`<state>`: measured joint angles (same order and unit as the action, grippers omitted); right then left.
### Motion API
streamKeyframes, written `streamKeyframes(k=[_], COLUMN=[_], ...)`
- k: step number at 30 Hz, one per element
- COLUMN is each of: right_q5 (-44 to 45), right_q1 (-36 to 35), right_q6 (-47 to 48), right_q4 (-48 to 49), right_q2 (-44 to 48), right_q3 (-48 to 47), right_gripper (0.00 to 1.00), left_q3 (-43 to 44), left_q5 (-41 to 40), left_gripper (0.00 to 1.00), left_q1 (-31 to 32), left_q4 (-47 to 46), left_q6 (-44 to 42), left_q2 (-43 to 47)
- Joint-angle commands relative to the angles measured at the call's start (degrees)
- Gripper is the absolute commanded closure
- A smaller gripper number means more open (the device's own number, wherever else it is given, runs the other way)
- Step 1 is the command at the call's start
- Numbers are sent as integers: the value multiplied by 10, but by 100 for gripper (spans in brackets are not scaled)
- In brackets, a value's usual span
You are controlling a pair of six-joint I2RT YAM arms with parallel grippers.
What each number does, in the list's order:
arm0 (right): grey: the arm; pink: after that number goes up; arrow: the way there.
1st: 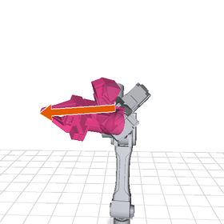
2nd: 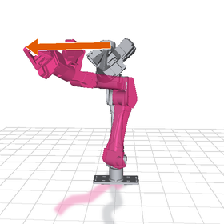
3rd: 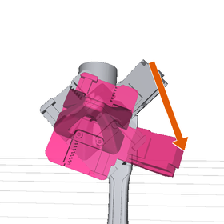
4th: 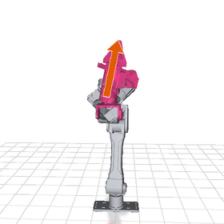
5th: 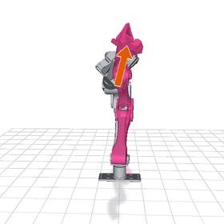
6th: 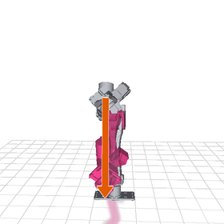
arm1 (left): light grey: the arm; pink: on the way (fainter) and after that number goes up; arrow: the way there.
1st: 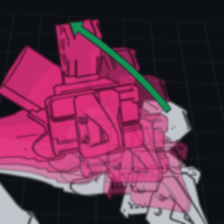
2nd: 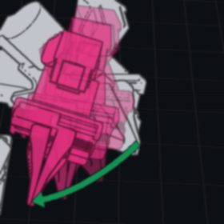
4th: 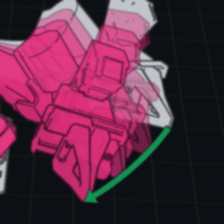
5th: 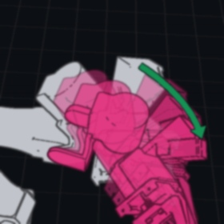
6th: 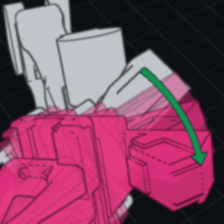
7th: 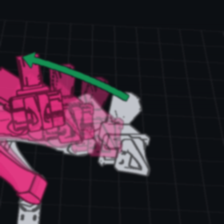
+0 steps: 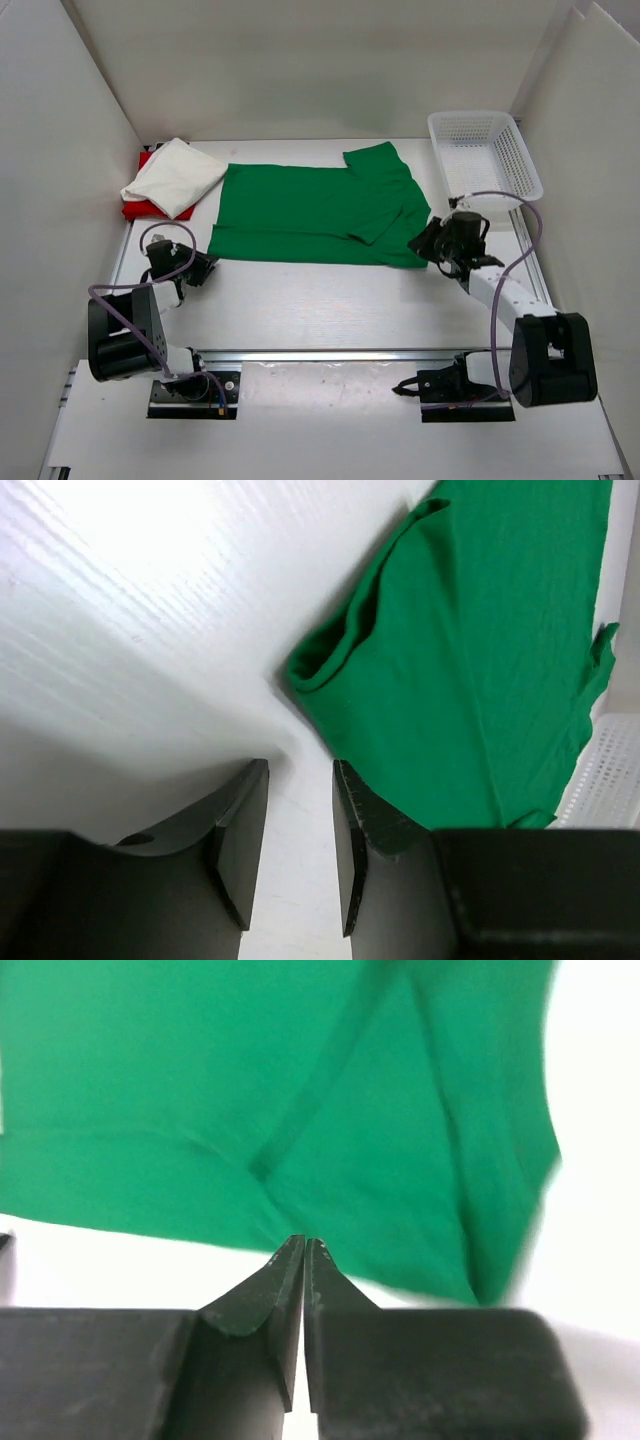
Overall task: Fold and stack the t-shirts
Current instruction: Fold the flattened tshirt in 1/3 of the way
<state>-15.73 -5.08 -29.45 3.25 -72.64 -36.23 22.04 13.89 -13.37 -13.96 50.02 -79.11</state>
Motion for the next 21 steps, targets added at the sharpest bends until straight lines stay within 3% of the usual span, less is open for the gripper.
streamKeyframes(k=[1, 3, 6, 15, 21], right_q5=[34, 47, 28, 24, 14], right_q1=[9, 22, 45, 75, 94], right_q6=[-21, -25, -27, 4, 3], right_q4=[40, 46, 43, 76, 103], right_q2=[68, 105, 110, 17, -57], right_q3=[77, 112, 146, 128, 91], right_gripper=[91, 77, 67, 63, 74], left_q3=[-10, 6, 28, 49, 68], left_q5=[25, 32, 21, 16, 10], left_gripper=[57, 58, 59, 84, 100], left_q1=[-4, 6, 15, 24, 22], left_q4=[-36, -47, -35, -59, -53], left_q6=[22, 25, 21, 30, 23], left_q2=[-21, -39, -60, -102, -124])
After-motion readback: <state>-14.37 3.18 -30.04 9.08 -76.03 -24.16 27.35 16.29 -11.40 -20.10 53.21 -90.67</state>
